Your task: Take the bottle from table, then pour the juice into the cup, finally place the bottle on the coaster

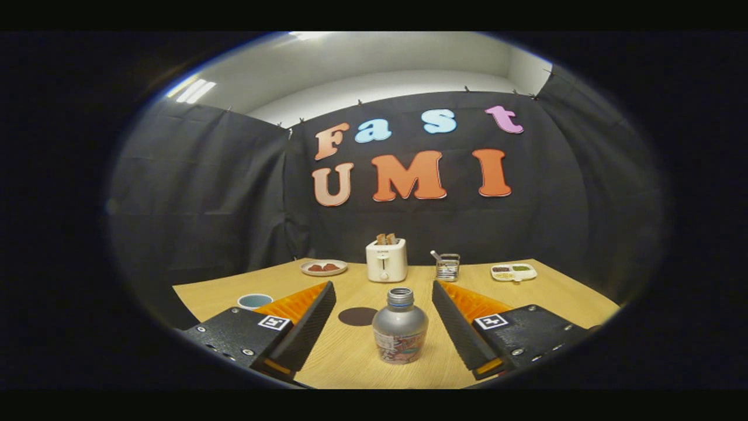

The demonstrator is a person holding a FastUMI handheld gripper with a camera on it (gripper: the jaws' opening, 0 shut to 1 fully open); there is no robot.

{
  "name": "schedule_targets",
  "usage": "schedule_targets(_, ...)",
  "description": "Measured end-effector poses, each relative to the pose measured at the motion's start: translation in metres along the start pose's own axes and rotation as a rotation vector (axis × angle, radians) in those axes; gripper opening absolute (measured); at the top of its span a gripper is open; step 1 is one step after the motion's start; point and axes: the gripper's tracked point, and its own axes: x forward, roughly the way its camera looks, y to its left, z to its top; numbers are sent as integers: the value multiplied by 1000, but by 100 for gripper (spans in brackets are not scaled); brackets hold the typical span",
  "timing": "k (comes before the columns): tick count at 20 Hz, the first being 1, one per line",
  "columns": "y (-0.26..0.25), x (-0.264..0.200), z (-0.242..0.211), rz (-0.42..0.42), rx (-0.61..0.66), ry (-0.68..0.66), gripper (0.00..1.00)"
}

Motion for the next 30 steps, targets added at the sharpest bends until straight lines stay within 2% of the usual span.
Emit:
schedule_targets(8,-8,13,-52,-26,-3,99,99)
schedule_targets(17,-14,27,-104,-51,49,222,99)
schedule_targets(23,-14,32,-131,-67,34,286,94)
schedule_targets(27,-13,36,-139,-81,17,308,86)
schedule_targets(28,-13,35,-139,-87,7,307,81)
schedule_targets(30,-12,37,-139,-93,-12,316,80)
